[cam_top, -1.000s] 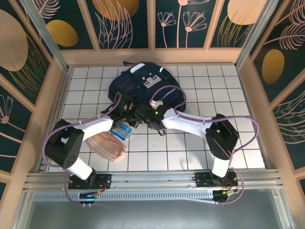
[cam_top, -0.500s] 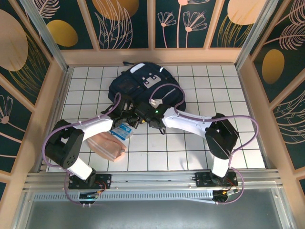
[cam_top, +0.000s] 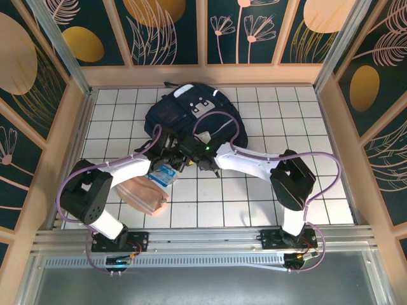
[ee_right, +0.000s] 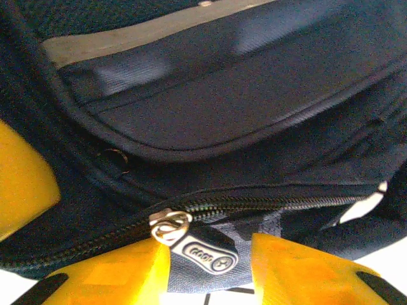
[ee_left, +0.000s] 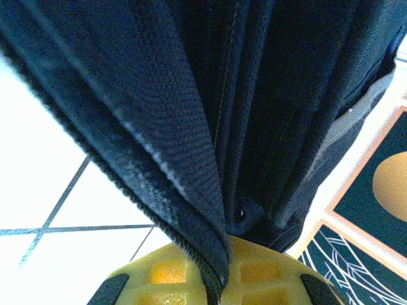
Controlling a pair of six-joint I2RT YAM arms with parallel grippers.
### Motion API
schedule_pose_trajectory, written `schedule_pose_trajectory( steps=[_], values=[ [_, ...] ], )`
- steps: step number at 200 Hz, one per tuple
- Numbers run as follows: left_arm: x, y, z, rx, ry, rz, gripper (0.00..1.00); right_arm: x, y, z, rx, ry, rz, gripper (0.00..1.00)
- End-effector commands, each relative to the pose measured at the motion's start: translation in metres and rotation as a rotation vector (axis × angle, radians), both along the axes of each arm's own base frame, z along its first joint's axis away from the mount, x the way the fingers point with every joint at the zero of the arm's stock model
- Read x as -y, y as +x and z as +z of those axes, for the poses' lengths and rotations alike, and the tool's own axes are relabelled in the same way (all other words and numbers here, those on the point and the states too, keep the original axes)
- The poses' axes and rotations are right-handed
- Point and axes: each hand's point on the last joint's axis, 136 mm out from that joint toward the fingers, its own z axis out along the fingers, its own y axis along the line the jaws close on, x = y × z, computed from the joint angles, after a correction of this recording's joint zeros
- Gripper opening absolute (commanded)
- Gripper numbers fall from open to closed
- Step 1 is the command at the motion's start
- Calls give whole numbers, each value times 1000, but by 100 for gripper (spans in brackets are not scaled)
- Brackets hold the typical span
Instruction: Pack books, pencil case, and school supplies into a backpack
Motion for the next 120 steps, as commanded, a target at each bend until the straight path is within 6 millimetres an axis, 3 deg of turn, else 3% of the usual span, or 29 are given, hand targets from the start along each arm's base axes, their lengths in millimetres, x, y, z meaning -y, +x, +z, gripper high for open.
schedule_pose_trajectory(
  steps=[1, 39, 74, 120],
  values=[
    [13, -12, 13, -4, -68, -73, 0, -22, 0, 6, -58, 48, 186, 35],
    [14, -13, 12, -6, -67, -81, 0, -22, 2, 5, -106, 55, 301, 26],
    [14, -14, 11, -11, -67, -85, 0, -9, 10, -8, -72, -43, 337, 28],
    [13, -16, 8, -13, -55, -93, 0, -17, -2, -8, -108, 37, 363, 17]
  ],
)
